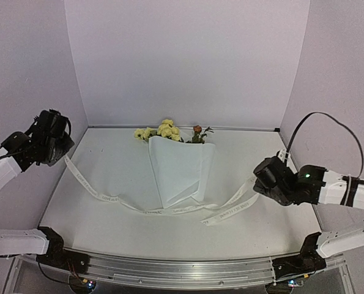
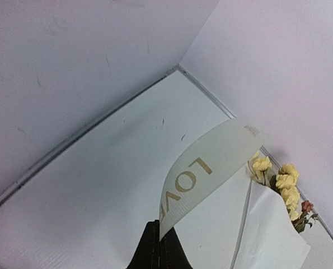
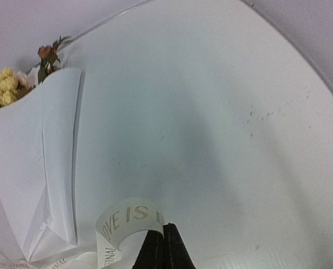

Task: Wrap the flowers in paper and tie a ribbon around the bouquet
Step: Pick up the ribbon at the center of the board, then straighten the ribbon at the center of the board, then pick up the folded bouquet from the center of the board.

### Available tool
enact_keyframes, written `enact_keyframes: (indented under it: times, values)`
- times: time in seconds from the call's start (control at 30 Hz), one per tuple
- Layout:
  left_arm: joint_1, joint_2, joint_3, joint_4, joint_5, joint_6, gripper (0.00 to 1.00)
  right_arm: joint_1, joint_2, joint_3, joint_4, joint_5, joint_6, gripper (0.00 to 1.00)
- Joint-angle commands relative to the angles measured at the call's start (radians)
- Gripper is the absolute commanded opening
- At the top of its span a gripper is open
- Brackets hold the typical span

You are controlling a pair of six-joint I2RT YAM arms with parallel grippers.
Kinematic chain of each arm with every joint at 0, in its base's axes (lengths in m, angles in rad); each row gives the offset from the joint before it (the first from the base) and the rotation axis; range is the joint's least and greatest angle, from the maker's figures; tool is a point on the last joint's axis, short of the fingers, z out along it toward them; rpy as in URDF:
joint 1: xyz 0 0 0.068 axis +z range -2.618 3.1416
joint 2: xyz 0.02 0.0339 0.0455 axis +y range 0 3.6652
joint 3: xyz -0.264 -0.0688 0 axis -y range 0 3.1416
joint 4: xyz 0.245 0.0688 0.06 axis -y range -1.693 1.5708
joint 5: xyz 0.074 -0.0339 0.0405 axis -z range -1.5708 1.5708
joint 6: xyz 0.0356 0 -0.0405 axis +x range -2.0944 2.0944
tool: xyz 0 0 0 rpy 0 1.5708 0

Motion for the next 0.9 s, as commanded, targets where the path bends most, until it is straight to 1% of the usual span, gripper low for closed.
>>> enact_keyframes:
  times: [0.0,0.07,0.17,0.27,0.37,0.47,0.53,0.6,0.7,0.77,0.87]
  values:
    - [0.049,0.047,0.180,0.068,-0.149,0.229,0.00,-0.095,-0.144,0.136,-0.226,0.209,-0.216,0.00]
    - [0.074,0.074,0.248,0.088,-0.161,0.269,0.00,-0.151,-0.189,0.192,-0.263,0.231,-0.274,0.00]
    - [0.122,0.104,0.304,0.101,-0.170,0.320,0.00,-0.198,-0.214,0.266,-0.302,0.286,-0.373,0.00]
    - [0.222,0.109,0.321,0.107,-0.114,0.353,0.00,-0.241,-0.188,0.349,-0.364,0.305,-0.479,0.00]
    - [0.303,0.109,0.290,0.104,-0.035,0.354,0.00,-0.250,-0.157,0.401,-0.405,0.331,-0.546,0.00]
    - [0.345,0.104,0.208,0.088,0.027,0.321,0.00,-0.255,-0.121,0.393,-0.416,0.315,-0.607,0.00]
    - [0.360,0.087,0.137,0.076,0.081,0.279,0.00,-0.261,-0.087,0.354,-0.433,0.318,-0.615,0.00]
    - [0.364,0.058,0.019,0.092,0.157,0.235,0.00,-0.278,-0.057,0.297,-0.455,0.316,-0.575,0.00]
    - [0.365,0.031,-0.152,0.120,0.227,0.172,0.00,-0.303,-0.013,0.213,-0.462,0.287,-0.497,0.00]
    - [0.366,0.026,-0.240,0.132,0.231,0.142,0.00,-0.326,0.043,0.184,-0.462,0.284,-0.458,0.03]
    - [0.382,0.029,-0.297,0.149,0.232,0.130,0.00,-0.384,0.109,0.164,-0.464,0.257,-0.394,0.12]
